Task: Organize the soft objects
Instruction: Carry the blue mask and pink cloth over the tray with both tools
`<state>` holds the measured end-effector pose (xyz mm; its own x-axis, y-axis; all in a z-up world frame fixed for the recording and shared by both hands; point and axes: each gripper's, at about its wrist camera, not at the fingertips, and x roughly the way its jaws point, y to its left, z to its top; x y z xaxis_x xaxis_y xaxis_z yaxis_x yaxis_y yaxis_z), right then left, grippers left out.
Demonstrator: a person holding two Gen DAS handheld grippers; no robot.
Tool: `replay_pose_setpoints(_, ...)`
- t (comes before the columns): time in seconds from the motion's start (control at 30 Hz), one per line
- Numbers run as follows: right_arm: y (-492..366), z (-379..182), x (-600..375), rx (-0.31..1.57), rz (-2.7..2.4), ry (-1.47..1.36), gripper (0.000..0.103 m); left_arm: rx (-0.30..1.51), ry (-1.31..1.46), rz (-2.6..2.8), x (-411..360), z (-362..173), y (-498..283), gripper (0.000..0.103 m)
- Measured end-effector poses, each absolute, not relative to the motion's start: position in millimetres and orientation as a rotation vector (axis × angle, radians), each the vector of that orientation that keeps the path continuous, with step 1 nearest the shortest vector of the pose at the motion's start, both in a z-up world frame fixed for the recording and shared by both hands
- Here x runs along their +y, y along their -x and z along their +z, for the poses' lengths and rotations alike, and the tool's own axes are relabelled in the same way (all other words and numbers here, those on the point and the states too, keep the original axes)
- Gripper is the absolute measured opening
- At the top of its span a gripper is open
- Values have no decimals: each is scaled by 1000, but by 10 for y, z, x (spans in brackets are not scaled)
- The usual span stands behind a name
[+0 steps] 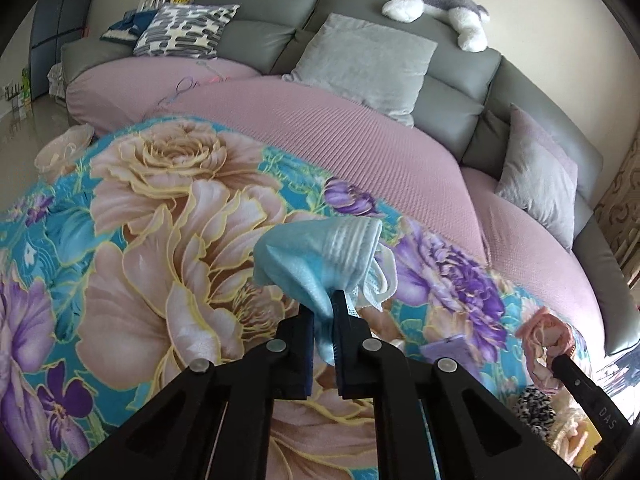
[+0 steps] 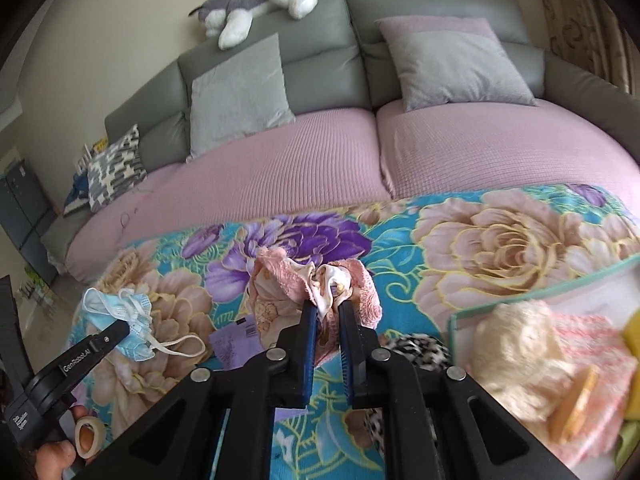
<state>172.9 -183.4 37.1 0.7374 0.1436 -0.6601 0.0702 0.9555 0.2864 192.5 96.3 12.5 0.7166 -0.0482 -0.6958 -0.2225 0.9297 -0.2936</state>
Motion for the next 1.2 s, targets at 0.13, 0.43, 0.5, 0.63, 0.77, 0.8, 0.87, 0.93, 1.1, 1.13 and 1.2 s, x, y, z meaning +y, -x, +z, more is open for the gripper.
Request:
replay_pose_setpoints(0.13, -1521, 513, -1891, 723, 9, -285, 11, 746, 349, 78, 845, 312, -1830, 8)
replay_pose_setpoints(0.43, -1145, 725, -2057, 691, -43, -282, 11, 699, 266, 2, 391, 659, -1580, 8)
replay_pose_setpoints(0.5, -1040, 736, -2117, 689, -59, -293, 11, 690, 244, -31, 252, 718, -1503, 8)
replay_pose_setpoints(0.63, -826, 762, -2260, 682, -115, -301, 11, 684, 204, -92, 9, 790, -1392, 8)
replay_pose_setpoints(0.77, -597, 780, -2483, 666, -177, -337, 11, 658, 162, -159, -252, 896, -1271, 8)
replay_pose_setpoints(0.8, -543, 782, -2559, 665, -196, -349, 11, 654, 159, -177, -301, 917, -1246, 8)
replay_pose_setpoints(0.87, -465, 778, -2676, 665, -229, -367, 11, 648, 150, -210, -406, 953, -1207, 8)
replay_pose_setpoints(0.93, -411, 758, -2818, 670, -265, -387, 11, 644, 126, -235, -539, 984, -1176, 8)
replay_pose_setpoints(1.1, -356, 624, -3164, 719, -328, -442, 12, 648, 67, -319, -911, 992, -1115, 8)
replay_pose_setpoints(1.13, -351, 582, -3227, 730, -341, -453, 12, 650, 60, -332, -968, 986, -1101, 8)
replay_pose_setpoints(1.2, -344, 502, -3342, 759, -362, -474, 12, 657, 37, -366, -1126, 971, -1075, 8)
